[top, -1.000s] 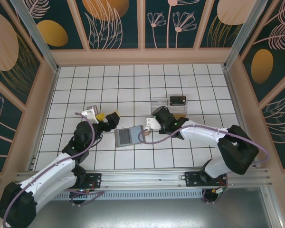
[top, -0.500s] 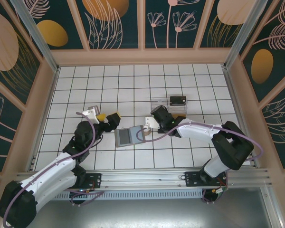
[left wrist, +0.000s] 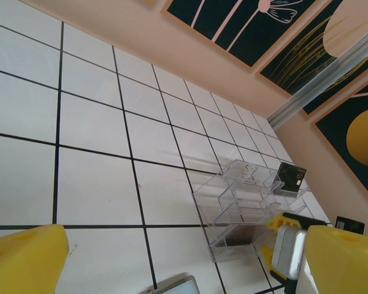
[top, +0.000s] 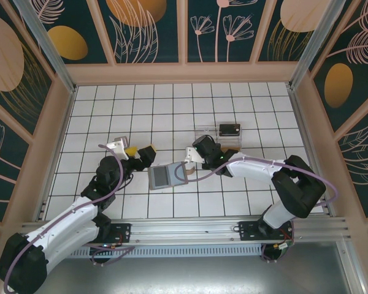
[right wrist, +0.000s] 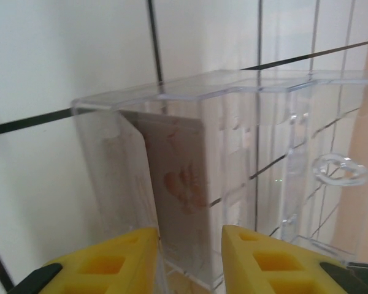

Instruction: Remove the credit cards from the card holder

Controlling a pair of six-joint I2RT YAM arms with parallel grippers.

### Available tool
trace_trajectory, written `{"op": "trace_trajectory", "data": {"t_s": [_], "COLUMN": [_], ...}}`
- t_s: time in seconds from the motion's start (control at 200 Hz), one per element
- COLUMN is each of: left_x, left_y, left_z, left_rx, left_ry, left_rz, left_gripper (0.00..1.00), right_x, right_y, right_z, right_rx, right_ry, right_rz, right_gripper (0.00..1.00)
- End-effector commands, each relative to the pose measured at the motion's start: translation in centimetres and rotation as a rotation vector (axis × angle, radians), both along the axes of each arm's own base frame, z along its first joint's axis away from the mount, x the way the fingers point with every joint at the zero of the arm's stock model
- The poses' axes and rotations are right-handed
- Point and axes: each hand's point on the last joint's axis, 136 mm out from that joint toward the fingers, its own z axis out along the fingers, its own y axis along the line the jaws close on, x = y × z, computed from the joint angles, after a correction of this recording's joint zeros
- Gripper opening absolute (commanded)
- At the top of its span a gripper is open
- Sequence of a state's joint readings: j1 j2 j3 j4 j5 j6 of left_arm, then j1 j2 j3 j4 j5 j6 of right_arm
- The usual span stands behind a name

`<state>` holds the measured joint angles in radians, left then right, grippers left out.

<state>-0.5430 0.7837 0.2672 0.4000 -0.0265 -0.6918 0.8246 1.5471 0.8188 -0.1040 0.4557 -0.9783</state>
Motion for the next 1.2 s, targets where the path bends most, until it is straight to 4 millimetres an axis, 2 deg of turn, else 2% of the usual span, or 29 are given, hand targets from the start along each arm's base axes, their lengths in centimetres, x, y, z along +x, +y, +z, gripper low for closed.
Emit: {"op": "trace_trajectory", "data": {"t_s": [0.0,0.145,0.315,0.566,0.801,0.961,1.191], "left_x": [0.0,0.0,-0.1,-0.1,0.0,0.0,1.0], "left_y": [-0.5,-0.6,-0.7,-0.7,-0.7,-1.5,-1.1], "left_z": [1.4,1.4,1.4,1.5,1.2,1.3,0.4], "left_rx": [-0.013,-0.013,-0.016,-0.017,-0.007,-0.009,0.038], "left_ry": [-0.032,-0.033,-0.033,-0.036,-0.024,0.004,0.056], "left_rz": [-0.024,-0.029,-0.034,-0.039,-0.035,-0.071,-0.022], "left_gripper": [0.99,0.99,0.99,0.99,0.99,0.99,0.99], "right_x": [1.4,1.9,3.1,3.6,1.7,0.9,-1.8], "right_y": [0.5,0.5,0.4,-0.1,0.0,1.9,6.1], "right_z": [1.2,0.9,1.5,2.2,3.1,4.7,4.2], "right_rx": [0.016,0.006,0.014,0.020,0.107,0.277,0.641], "right_ry": [-0.068,-0.083,-0.128,-0.149,-0.084,-0.044,0.222], "right_rz": [-0.040,-0.044,-0.077,-0.120,-0.187,-0.341,-0.521], "right_gripper": [0.39,0.40,0.41,0.41,0.40,0.36,0.34]}}
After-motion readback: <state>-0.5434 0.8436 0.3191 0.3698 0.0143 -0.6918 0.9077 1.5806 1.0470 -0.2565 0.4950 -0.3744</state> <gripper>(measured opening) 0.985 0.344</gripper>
